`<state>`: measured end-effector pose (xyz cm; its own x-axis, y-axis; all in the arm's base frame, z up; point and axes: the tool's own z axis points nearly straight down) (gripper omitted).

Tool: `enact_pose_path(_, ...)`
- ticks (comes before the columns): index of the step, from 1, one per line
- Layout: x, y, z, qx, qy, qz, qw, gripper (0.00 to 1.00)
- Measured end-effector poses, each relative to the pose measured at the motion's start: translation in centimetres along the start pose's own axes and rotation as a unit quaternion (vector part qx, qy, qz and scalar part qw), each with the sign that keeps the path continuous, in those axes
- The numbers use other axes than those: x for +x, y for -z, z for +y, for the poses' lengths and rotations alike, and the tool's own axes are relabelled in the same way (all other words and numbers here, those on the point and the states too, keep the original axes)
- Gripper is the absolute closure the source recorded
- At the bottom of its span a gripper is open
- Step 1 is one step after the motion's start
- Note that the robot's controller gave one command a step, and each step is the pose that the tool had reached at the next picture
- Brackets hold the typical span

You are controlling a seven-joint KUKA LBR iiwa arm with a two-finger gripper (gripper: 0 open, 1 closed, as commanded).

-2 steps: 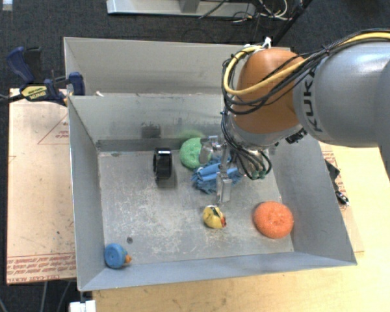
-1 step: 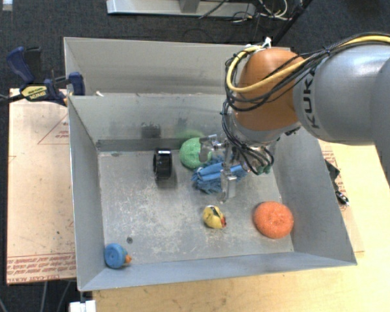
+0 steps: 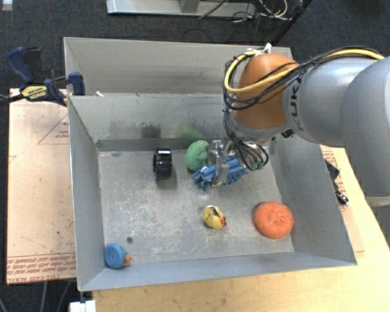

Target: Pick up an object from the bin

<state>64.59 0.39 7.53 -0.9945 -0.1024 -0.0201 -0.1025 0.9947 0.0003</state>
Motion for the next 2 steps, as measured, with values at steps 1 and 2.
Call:
enact_pose_path(1, 0.0, 0.0, 0.0, 0.000, 0.000, 0.0000, 1.0000, 1.00)
enact_pose_path(2, -1.2, 7.9, -0.2, 0.000, 0.008, -0.0019, 1.0000, 1.00)
